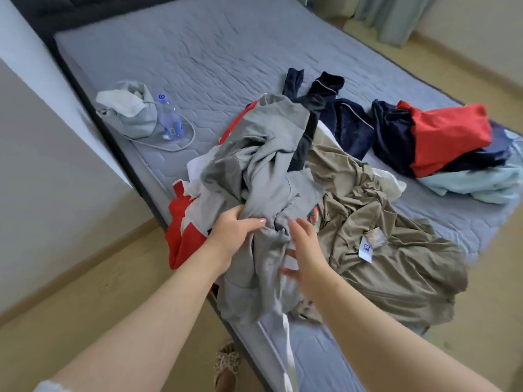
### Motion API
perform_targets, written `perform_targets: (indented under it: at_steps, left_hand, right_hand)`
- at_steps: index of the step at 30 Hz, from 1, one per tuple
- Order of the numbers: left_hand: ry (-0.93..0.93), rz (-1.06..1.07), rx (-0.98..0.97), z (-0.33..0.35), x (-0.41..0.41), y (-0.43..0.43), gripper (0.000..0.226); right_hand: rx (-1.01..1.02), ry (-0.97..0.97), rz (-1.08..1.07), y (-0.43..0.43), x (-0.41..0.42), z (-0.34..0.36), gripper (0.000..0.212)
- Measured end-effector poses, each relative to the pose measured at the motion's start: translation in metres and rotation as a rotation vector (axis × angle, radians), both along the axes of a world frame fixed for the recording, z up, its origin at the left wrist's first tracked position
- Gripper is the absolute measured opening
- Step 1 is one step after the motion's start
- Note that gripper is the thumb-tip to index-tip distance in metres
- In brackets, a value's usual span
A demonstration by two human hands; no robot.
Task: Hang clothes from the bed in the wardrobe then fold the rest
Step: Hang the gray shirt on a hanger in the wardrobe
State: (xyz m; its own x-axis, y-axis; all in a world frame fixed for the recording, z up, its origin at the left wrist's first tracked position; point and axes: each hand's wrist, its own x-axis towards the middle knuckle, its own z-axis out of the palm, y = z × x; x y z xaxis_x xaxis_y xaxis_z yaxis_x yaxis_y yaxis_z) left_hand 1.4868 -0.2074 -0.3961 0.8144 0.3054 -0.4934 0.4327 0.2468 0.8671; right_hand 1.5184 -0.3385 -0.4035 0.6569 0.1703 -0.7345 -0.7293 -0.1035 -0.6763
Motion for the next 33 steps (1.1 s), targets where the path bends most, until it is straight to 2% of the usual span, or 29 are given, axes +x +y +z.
perform_targets:
  at_steps: [3,6,9,12,14,17,19,21,24,26,28,30,32,33]
  left_hand:
    - [-0.111,-0.019,-0.099,0.052,-0.021,-0.029,0.023]
    - [-0.206,-0.021,-0.135,0.096,-0.041,-0.053,0.021]
    - [-0.285,0.027,-0.185,0.139,-0.059,-0.069,0.021]
    - [-0.326,0.063,-0.287,0.179,-0.075,-0.074,0.030]
    - [-0.344,0.045,-0.307,0.204,-0.086,-0.074,0.034]
    - [-0.455,0.057,-0.209,0.236,-0.099,-0.069,0.032]
    - [-0.565,0.107,-0.053,0.255,-0.106,-0.062,0.024]
    - [-0.609,0.101,0.092,0.273,-0.117,-0.052,0.027]
    - [-0.656,-0.075,0.170,0.290,-0.135,-0.043,0.043]
    - [-0.636,-0.175,0.264,0.300,-0.142,-0.046,0.051]
    - [-0.583,-0.065,0.356,0.307,-0.143,-0.050,0.049]
    - [-0.587,0.107,0.319,0.317,-0.146,-0.055,0.035]
    - [-0.579,0.300,0.066,0.332,-0.154,-0.060,0.012]
    - [-0.542,0.402,-0.039,0.336,-0.158,-0.059,0.036]
  right_hand:
    - [0.087,-0.047,0.065,-0.021,-0.009,0.046,0.049]
    - [0.236,-0.099,0.104,-0.037,-0.024,0.087,0.043]
    - [0.400,-0.233,0.142,-0.047,-0.047,0.126,0.051]
    - [0.439,-0.380,0.179,-0.053,-0.068,0.155,0.061]
    - [0.411,-0.478,0.196,-0.053,-0.076,0.176,0.047]
    - [0.325,-0.666,0.189,-0.051,-0.072,0.211,0.012]
    - [0.309,-0.740,0.178,-0.048,-0.069,0.239,0.012]
    - [0.400,-0.743,0.157,-0.043,-0.066,0.267,0.004]
    - [0.564,-0.673,0.127,-0.035,-0.067,0.306,0.004]
    - [0.600,-0.673,0.152,-0.030,-0.072,0.326,0.009]
    - [0.582,-0.695,0.203,-0.024,-0.079,0.339,0.012]
    - [0.604,-0.659,0.250,-0.020,-0.088,0.345,0.023]
    - [0.660,-0.580,0.267,-0.018,-0.094,0.345,0.037]
    - [0.714,-0.549,0.292,-0.018,-0.098,0.344,0.046]
